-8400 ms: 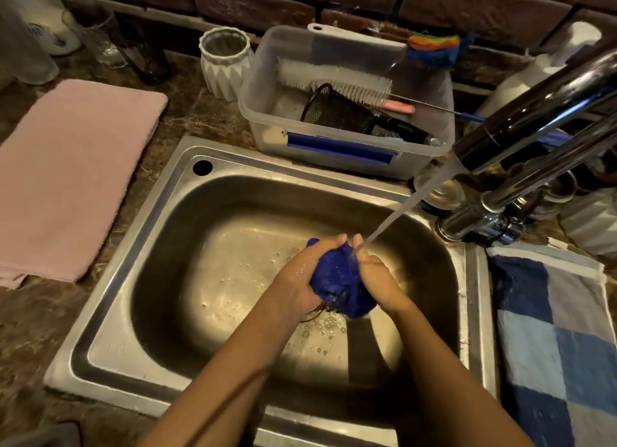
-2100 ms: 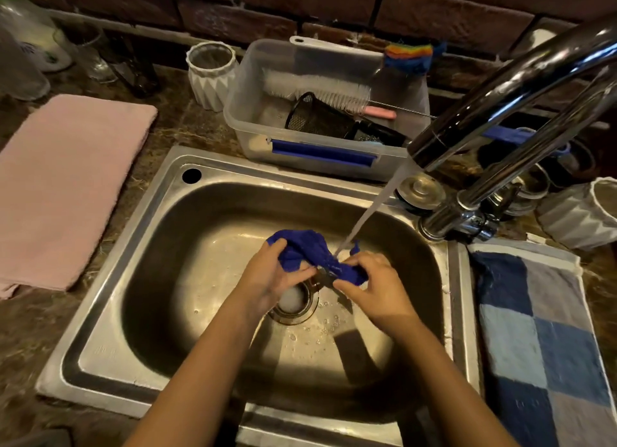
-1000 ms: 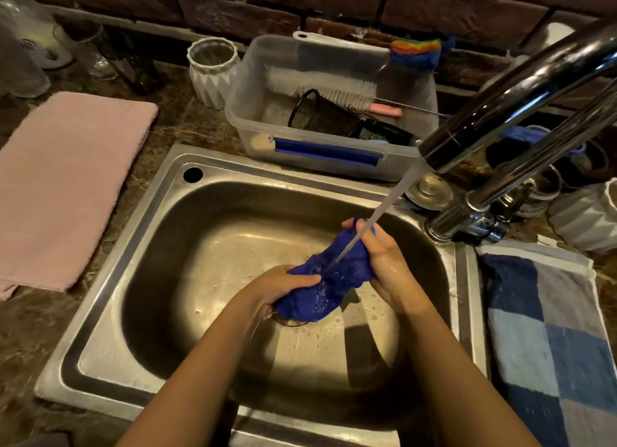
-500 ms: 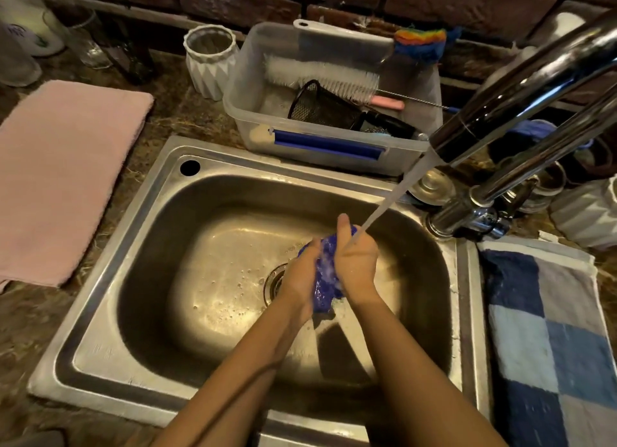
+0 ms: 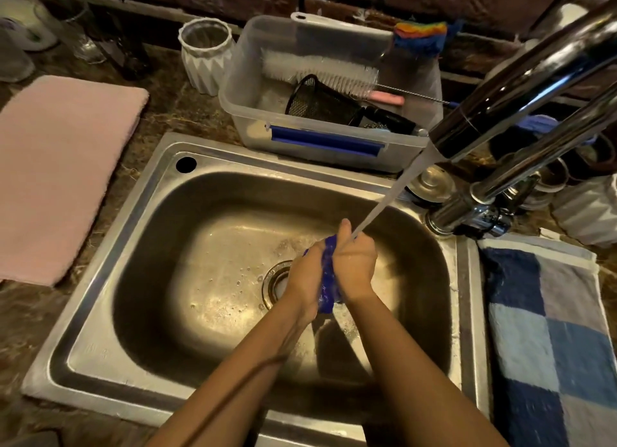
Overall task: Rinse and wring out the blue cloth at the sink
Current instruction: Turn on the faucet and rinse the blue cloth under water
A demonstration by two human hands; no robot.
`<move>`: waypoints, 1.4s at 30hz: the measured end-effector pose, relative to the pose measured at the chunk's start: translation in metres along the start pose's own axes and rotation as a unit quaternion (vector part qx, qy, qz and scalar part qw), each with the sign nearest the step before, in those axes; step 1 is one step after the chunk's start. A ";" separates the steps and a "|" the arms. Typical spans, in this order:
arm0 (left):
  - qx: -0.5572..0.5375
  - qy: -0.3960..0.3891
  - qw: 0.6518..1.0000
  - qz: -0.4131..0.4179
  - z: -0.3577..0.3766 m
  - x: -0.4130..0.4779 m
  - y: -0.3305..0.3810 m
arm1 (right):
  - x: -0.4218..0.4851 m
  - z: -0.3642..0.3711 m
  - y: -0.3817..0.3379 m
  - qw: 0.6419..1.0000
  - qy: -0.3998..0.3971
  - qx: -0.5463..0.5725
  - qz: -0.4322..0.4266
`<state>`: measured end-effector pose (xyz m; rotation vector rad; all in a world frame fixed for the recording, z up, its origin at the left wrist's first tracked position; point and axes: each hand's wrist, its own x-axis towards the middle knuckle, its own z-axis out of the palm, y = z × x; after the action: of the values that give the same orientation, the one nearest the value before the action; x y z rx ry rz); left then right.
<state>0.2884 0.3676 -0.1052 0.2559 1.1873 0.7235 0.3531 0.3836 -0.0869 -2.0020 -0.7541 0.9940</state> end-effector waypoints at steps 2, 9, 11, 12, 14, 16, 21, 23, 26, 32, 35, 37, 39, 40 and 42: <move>-0.002 -0.002 1.000 -0.005 -0.003 -0.001 0.004 | 0.001 0.002 0.001 0.999 -0.010 0.026 0.020; -0.004 0.041 0.999 0.008 -0.006 0.004 0.013 | -0.038 0.003 0.009 0.994 -0.007 -0.109 -0.018; -0.002 0.024 1.000 0.013 -0.001 0.001 0.010 | -0.034 0.002 0.005 0.993 0.022 -0.112 -0.031; 0.011 0.023 1.000 0.010 0.000 0.000 0.008 | -0.028 0.001 0.003 0.994 0.034 -0.098 -0.037; 0.012 0.021 1.000 0.000 0.004 -0.006 0.008 | -0.013 0.000 -0.001 0.995 0.041 -0.078 -0.043; -0.013 0.011 1.000 -0.006 0.005 -0.010 0.010 | 0.001 0.000 -0.007 0.995 0.032 -0.093 -0.031; -0.077 -0.070 0.994 -0.038 -0.001 -0.026 0.008 | 0.021 -0.006 0.003 1.000 0.019 -0.018 0.016; -0.095 -0.068 0.992 -0.038 -0.005 -0.029 0.009 | 0.023 -0.012 0.012 0.999 -0.020 0.038 0.033; -0.041 -0.013 0.999 -0.024 -0.015 -0.027 0.018 | 0.029 -0.027 0.016 0.987 -0.128 0.063 0.079; 0.256 0.138 0.955 0.059 -0.034 -0.015 0.039 | 0.033 -0.074 0.006 0.956 -0.294 -0.016 -0.013; 0.241 0.140 0.956 0.092 -0.044 -0.013 0.041 | 0.038 -0.081 -0.001 0.953 -0.273 -0.117 -0.060; 0.176 0.125 0.972 0.095 -0.048 -0.014 0.040 | 0.041 -0.079 0.002 0.953 -0.240 -0.169 -0.078; 0.108 0.112 0.983 0.092 -0.049 -0.014 0.038 | 0.037 -0.078 0.006 0.958 -0.215 -0.166 -0.089; 0.081 0.107 0.987 0.088 -0.049 -0.014 0.035 | 0.033 -0.077 0.009 0.962 -0.207 -0.148 -0.094; 0.038 0.102 0.991 0.074 -0.044 -0.013 0.032 | 0.017 -0.066 0.010 0.968 -0.198 -0.115 -0.098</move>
<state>0.2339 0.3754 -0.0949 0.3418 1.4033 0.8502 0.4187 0.3666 -0.0745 -1.8897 -1.3102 1.2501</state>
